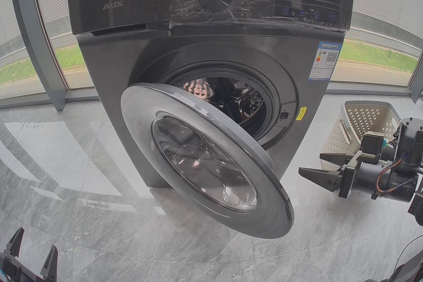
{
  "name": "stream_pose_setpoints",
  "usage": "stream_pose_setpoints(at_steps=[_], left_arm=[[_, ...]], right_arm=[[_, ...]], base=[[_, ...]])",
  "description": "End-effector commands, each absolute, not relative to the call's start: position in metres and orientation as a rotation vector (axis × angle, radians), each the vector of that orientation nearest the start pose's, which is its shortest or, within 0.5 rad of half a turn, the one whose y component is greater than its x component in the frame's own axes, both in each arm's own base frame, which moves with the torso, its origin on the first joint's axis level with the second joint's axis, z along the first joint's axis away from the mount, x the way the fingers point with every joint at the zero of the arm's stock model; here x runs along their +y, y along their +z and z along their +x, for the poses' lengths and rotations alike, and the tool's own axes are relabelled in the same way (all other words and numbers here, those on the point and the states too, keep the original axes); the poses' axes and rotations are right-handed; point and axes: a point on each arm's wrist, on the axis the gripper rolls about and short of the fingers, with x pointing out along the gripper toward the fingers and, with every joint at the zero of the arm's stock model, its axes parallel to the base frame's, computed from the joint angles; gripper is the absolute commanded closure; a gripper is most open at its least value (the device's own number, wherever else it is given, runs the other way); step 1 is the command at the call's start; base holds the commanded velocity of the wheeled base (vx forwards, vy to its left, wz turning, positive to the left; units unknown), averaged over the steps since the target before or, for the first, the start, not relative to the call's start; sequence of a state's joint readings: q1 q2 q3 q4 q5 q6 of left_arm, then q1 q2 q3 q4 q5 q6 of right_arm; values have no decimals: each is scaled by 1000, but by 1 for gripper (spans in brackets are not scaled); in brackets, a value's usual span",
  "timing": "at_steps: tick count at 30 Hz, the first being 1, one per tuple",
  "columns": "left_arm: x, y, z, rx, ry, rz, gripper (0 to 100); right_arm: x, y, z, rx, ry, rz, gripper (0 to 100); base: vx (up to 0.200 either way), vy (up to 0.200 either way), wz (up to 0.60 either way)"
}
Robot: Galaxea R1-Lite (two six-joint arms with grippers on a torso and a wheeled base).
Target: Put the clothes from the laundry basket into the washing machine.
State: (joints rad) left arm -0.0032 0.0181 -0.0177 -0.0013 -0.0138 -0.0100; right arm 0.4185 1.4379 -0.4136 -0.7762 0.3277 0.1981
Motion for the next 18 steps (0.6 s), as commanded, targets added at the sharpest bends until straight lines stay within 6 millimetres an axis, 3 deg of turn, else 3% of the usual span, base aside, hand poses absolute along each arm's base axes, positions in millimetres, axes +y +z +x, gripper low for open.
stream_pose_setpoints(at_steps=[1, 9, 18], left_arm=[[0, 76, -23, -1, -17, -11, 0], [0, 76, -23, -1, -17, -11, 0], [0, 76, -23, -1, -17, -11, 0]], right_arm=[[96, 145, 220, 399, 632, 172, 0], [103, 119, 230, 497, 578, 142, 0], [122, 105, 209, 570, 676, 110, 0]], base=[[0, 0, 0], [0, 0, 0], [0, 0, 0]])
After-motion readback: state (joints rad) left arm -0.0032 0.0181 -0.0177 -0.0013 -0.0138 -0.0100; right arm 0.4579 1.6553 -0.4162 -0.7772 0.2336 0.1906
